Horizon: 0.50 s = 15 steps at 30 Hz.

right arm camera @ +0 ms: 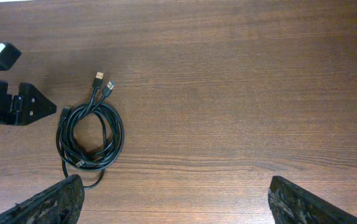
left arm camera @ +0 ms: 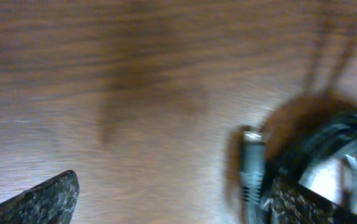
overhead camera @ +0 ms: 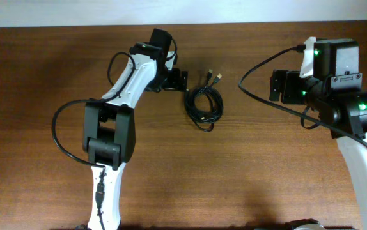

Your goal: Untangle cables

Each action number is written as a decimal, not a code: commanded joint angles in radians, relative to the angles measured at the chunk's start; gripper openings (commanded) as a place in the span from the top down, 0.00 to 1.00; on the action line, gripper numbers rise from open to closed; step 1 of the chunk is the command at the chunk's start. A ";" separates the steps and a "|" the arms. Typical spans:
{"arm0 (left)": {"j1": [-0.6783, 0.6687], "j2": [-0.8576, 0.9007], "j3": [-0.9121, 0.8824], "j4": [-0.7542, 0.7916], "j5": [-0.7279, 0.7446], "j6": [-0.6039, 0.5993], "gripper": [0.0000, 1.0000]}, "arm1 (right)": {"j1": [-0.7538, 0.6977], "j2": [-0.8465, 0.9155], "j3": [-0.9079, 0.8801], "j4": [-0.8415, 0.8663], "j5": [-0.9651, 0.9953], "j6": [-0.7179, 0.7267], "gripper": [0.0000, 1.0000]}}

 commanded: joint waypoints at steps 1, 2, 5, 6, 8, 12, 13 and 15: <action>-0.050 0.005 0.000 0.001 0.093 -0.081 0.01 | 0.010 0.002 0.018 -0.001 0.015 0.001 0.06; -0.061 0.005 0.000 0.001 0.070 -0.109 0.01 | 0.010 0.002 0.018 -0.003 0.015 0.001 0.06; -0.087 0.006 0.000 0.000 -0.041 -0.168 0.01 | 0.010 0.002 0.018 -0.004 0.015 0.001 0.06; -0.095 0.006 0.000 0.000 -0.055 -0.167 0.01 | 0.010 0.002 0.018 -0.005 0.015 0.001 0.06; -0.105 0.006 0.000 -0.004 -0.069 -0.167 0.01 | 0.010 0.002 0.018 -0.005 0.015 0.001 0.06; -0.094 0.005 0.012 -0.074 -0.110 -0.167 0.01 | 0.010 0.002 0.018 -0.004 0.015 0.001 0.06; -0.087 0.004 0.019 -0.101 -0.109 -0.166 0.01 | 0.010 0.003 0.018 -0.003 0.015 0.001 0.06; -0.087 0.003 0.026 -0.131 -0.109 -0.159 0.01 | 0.010 0.006 0.018 -0.003 0.015 0.001 0.06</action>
